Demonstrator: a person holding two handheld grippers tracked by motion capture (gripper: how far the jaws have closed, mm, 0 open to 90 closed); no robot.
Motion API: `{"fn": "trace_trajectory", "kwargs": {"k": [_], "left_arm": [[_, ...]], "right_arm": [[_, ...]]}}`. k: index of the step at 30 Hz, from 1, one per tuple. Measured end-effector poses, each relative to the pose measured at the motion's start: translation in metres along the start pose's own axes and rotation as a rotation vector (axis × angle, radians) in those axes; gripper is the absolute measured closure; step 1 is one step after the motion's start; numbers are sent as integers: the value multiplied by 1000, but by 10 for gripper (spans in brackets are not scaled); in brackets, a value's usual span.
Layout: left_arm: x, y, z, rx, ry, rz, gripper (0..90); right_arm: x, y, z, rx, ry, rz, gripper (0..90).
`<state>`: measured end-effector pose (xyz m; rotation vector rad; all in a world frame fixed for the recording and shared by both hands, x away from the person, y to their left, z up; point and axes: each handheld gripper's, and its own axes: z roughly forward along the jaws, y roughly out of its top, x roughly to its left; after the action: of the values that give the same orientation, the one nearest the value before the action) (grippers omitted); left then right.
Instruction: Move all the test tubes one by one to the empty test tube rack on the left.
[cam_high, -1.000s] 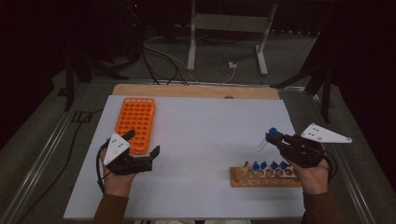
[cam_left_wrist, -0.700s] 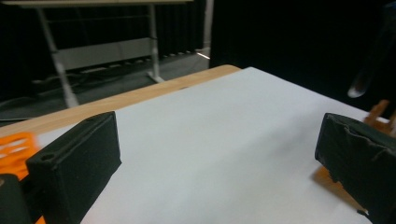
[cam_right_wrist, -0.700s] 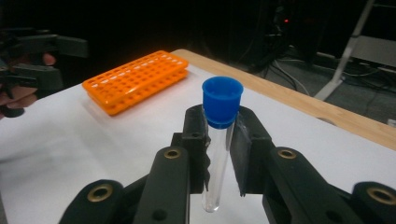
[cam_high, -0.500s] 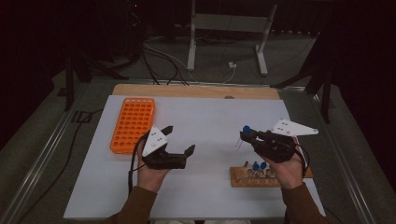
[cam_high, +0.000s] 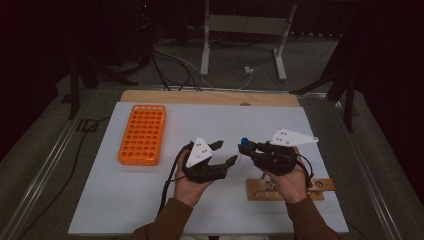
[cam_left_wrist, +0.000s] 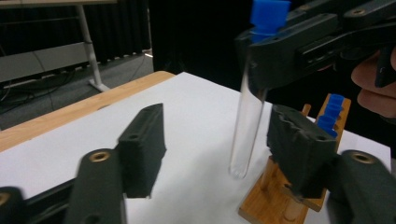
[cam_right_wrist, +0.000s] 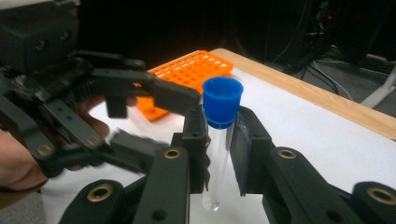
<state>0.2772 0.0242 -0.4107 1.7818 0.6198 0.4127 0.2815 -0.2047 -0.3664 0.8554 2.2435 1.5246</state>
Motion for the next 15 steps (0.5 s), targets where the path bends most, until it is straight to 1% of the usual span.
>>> {"fn": "trace_trajectory", "kwargs": {"k": [1,4,5,7,15], "left_arm": [[-1,0,1,3,-4,8,455],[-1,-1,2,4,-13,13,523],[-2,-1,2,4,-20,20,550],[-2,-1,3,1,-34,22,594],[-3,-2,4,5,-50,39,729]], "right_arm": [[1,0,1,-1,3,-3,772],[3,1,3,0,11,-4,772],[3,0,3,3,14,-4,772],[4,0,5,8,18,-4,773],[7,-2,10,17,29,-2,772]]}}
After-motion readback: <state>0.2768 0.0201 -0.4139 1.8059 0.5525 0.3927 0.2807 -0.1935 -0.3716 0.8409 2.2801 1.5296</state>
